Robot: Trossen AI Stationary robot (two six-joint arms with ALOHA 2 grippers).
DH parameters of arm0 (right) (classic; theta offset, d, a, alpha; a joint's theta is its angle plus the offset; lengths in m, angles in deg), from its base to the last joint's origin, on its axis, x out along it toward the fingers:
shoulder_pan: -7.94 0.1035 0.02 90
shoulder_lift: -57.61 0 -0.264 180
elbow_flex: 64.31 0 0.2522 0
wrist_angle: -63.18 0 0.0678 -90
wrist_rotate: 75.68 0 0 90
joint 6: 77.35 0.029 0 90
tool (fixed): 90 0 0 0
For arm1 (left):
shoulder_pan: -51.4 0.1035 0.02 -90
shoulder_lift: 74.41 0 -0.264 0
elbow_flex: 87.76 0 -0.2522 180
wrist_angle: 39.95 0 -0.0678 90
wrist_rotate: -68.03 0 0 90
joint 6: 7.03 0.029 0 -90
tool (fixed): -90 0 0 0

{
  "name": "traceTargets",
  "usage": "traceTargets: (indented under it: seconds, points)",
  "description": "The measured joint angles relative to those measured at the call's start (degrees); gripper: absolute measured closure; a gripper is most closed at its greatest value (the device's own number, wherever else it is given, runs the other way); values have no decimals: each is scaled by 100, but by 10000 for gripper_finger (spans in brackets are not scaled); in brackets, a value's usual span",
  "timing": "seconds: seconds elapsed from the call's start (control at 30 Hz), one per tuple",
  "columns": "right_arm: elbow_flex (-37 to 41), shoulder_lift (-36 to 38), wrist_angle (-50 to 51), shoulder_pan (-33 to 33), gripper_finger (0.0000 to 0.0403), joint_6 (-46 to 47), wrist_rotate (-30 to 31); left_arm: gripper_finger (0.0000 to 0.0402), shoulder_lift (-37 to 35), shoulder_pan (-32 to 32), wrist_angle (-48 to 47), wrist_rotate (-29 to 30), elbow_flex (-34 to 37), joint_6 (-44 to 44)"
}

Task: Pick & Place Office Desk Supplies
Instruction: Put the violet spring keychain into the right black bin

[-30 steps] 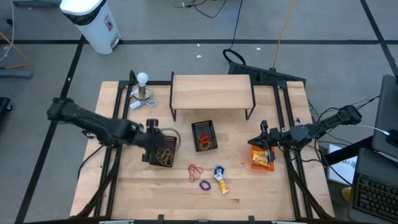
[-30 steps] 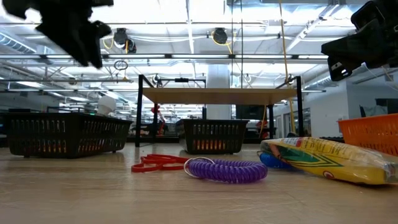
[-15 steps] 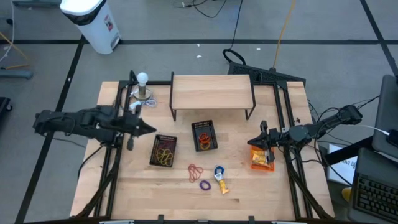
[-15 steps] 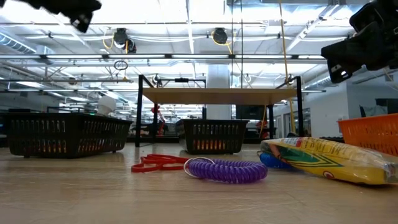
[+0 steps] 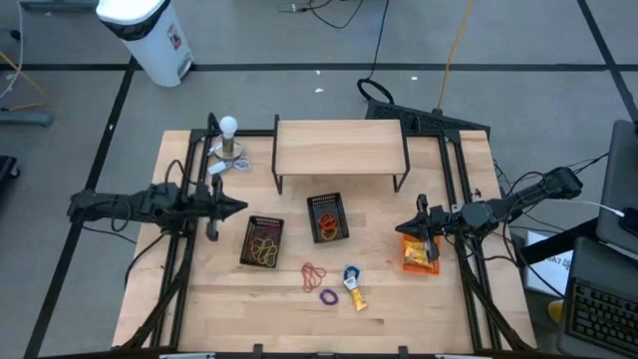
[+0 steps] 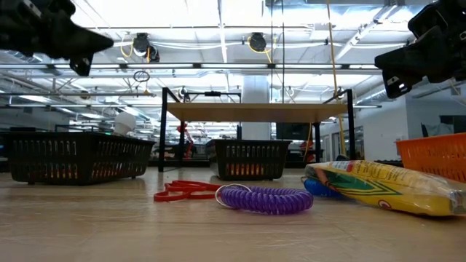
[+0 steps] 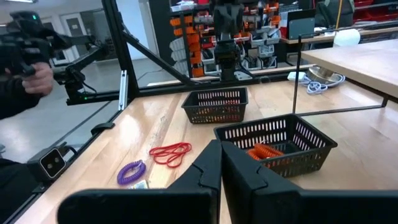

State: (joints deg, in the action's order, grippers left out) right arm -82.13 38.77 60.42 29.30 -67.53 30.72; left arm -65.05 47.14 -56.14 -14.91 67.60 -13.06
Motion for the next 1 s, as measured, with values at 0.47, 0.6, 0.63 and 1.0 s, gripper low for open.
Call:
traceTargets:
  seconds: [0.47,0.6,0.63,1.0]
  points:
    - [-2,-92,-505,1,403,137,33,401,-93,0,388,-96,930,-87]
    - [-55,-323,-639,1,403,150,228,401,-93,0,436,-104,985,-94]
    - [-85,-413,-621,7,403,149,289,401,-91,0,434,-110,988,-66]
    - [-1312,-1844,-25,66,403,147,318,401,-91,0,427,-163,993,90]
